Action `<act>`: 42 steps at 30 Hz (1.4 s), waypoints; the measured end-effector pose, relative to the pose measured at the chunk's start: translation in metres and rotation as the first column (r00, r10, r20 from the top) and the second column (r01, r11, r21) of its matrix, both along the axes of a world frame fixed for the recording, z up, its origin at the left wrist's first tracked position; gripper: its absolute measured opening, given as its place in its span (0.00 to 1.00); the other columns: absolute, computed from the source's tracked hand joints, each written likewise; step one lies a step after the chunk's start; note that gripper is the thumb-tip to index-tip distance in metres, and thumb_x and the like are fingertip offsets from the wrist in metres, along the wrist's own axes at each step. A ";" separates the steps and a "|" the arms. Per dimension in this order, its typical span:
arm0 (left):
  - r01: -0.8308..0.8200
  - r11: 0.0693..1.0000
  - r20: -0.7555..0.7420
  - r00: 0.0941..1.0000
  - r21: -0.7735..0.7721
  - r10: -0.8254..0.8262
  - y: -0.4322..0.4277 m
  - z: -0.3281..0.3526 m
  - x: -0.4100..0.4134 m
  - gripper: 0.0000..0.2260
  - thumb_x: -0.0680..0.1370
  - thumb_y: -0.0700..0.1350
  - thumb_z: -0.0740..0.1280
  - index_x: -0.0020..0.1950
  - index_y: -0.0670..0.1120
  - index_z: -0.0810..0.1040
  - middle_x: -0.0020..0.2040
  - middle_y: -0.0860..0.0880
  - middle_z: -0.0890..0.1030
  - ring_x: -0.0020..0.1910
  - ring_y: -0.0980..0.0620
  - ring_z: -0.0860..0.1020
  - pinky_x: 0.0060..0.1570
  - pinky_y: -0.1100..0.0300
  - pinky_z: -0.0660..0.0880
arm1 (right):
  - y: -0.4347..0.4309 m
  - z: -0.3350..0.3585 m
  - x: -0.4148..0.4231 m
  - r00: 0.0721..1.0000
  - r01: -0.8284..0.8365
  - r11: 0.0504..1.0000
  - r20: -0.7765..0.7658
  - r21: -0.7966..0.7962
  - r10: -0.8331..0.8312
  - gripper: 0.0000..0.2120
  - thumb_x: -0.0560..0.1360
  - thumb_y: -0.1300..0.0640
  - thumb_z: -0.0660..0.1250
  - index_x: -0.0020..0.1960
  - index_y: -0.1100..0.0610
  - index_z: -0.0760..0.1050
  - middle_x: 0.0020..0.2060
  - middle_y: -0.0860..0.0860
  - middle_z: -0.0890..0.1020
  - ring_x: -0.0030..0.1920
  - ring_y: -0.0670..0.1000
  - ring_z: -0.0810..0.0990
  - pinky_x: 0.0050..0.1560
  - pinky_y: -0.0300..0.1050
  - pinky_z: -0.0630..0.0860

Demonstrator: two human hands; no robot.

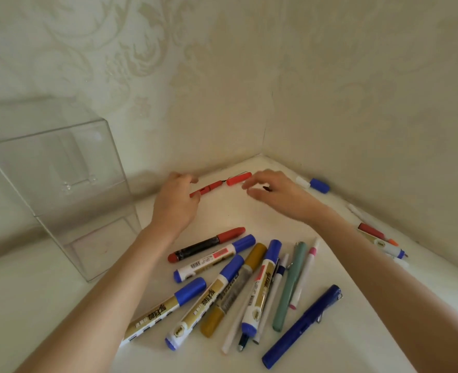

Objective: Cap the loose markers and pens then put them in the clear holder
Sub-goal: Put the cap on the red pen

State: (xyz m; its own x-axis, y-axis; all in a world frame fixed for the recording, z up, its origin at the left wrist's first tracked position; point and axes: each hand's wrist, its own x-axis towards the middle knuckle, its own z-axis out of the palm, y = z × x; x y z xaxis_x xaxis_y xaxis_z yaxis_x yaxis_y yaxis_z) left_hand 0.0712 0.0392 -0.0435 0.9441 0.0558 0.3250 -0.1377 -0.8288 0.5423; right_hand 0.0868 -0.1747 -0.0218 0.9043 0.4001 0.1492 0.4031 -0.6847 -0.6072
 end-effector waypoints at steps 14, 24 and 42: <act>-0.132 0.982 -0.134 0.980 0.136 0.150 0.003 -0.017 0.019 0.11 0.77 0.45 0.62 0.56 0.43 0.77 0.56 0.42 0.75 0.55 0.43 0.73 0.53 0.48 0.73 | 0.030 -0.024 0.075 0.990 0.132 0.914 0.104 -0.384 -0.099 0.14 0.77 0.49 0.61 0.57 0.57 0.75 0.55 0.56 0.76 0.57 0.57 0.69 0.52 0.47 0.68; 0.088 0.927 0.051 0.996 -0.364 -0.074 -0.007 0.004 -0.036 0.05 0.80 0.47 0.57 0.53 0.49 0.70 0.42 0.57 0.77 0.39 0.63 0.73 0.37 0.67 0.67 | -0.014 -0.004 -0.015 0.960 0.202 0.951 0.147 0.235 -0.240 0.05 0.78 0.52 0.61 0.53 0.46 0.72 0.48 0.44 0.78 0.49 0.42 0.75 0.46 0.32 0.67; 0.377 0.858 0.096 0.925 -0.348 -0.367 -0.019 0.001 -0.077 0.08 0.75 0.54 0.57 0.51 0.56 0.72 0.32 0.53 0.72 0.32 0.63 0.72 0.36 0.75 0.68 | -0.022 -0.015 -0.064 0.975 0.069 0.610 -0.182 0.789 0.126 0.09 0.74 0.59 0.65 0.51 0.51 0.79 0.43 0.47 0.81 0.46 0.46 0.79 0.46 0.39 0.75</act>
State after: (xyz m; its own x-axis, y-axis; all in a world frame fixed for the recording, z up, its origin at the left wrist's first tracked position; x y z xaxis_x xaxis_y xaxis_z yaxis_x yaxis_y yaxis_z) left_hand -0.0054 0.0205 -0.0427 0.9093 -0.1825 0.3741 -0.4150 -0.4668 0.7810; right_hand 0.0227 -0.1970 -0.0368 0.9406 0.2418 0.2382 0.2179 0.1077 -0.9700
